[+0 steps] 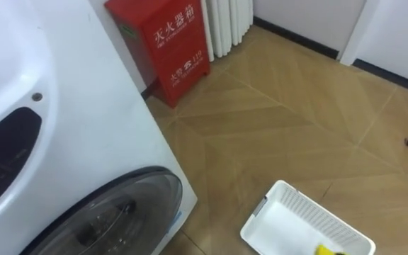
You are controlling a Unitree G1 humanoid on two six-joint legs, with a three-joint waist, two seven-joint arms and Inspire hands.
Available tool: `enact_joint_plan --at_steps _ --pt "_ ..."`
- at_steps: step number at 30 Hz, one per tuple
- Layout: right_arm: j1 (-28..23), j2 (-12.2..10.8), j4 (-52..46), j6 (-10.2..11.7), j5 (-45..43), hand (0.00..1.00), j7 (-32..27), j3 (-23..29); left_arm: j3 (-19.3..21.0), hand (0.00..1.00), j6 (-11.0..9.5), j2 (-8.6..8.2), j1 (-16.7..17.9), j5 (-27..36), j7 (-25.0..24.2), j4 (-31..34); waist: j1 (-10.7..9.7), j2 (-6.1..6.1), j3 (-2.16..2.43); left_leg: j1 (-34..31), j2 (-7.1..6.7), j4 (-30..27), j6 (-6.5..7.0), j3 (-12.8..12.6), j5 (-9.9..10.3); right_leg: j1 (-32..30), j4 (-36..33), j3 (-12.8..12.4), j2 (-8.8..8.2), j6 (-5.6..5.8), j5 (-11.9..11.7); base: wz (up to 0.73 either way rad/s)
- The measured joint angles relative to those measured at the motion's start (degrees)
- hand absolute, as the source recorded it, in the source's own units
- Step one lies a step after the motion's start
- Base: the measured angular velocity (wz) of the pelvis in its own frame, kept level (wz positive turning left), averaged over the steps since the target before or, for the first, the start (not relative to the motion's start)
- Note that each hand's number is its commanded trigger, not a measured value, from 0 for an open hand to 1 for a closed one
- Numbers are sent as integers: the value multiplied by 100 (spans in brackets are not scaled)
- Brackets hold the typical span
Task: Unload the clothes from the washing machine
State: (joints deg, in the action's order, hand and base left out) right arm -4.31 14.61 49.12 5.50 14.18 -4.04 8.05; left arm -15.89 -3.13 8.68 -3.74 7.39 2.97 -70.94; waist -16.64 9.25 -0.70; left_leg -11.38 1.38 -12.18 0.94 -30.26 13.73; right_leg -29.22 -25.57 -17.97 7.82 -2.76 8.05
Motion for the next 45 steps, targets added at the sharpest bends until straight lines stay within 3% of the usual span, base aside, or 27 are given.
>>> enact_joint_plan --at_steps 8,18,24,27,30,31,33,36,37,40,45 --pt "-23 -5 -1 16 57 0 10 -25 0 0 -44 13 -9 108 -11 0 124 -6 3 -65 1 -63 1 72 0 3 -1 168 -86 -10 45 11" --pt "-39 -7 -5 99 127 0 48 -69 -2 0 -69 30 14 206 6 5 155 -12 12 -101 9 -76 31 130 -20 51 42 403 -183 -25 69 14" --pt "-218 -29 10 95 124 0 151 -231 -6 0 -79 36 103 197 7 9 152 -61 20 30 21 -96 30 294 -23 275 99 550 -228 -48 107 13" --pt "-357 -92 75 110 176 0 173 -238 0 0 -122 66 219 193 27 33 215 -151 19 223 35 -46 10 376 -35 513 187 610 -236 -66 127 14" --pt "-464 -135 403 109 230 0 168 -239 7 0 -164 86 390 101 35 87 301 -242 32 400 76 -51 3 495 -38 834 331 871 -293 -102 150 39" --pt "-505 -164 515 101 217 0 169 -238 31 0 -184 102 473 78 39 145 320 -278 51 419 85 -52 1 598 -39 920 400 949 -314 -105 151 44" --pt "-540 -224 710 96 177 0 169 -234 120 0 -184 109 623 43 65 240 336 -348 33 500 85 -39 -5 747 -43 1077 474 1118 -352 -119 160 45" --pt "-702 -344 829 96 186 0 173 -232 256 0 -185 106 842 -48 120 491 473 -450 61 687 90 60 -29 1008 -59 1426 705 1353 -388 -131 161 44" --pt "-726 -391 907 95 215 0 172 -233 280 0 -185 95 903 -83 170 541 511 -495 44 808 91 95 -35 1104 -63 1569 815 1435 -404 -131 161 41" --pt "-744 -483 1147 72 223 0 246 -252 325 0 -182 52 1054 -71 205 570 690 -615 55 1049 95 163 -37 1289 -65 1973 1095 1592 -420 -130 155 31" --pt "-720 -662 1385 28 219 0 359 -463 644 0 -171 12 1127 -260 473 560 880 -761 61 1243 85 206 -39 1559 -66 2378 1316 1864 -463 -131 155 30"
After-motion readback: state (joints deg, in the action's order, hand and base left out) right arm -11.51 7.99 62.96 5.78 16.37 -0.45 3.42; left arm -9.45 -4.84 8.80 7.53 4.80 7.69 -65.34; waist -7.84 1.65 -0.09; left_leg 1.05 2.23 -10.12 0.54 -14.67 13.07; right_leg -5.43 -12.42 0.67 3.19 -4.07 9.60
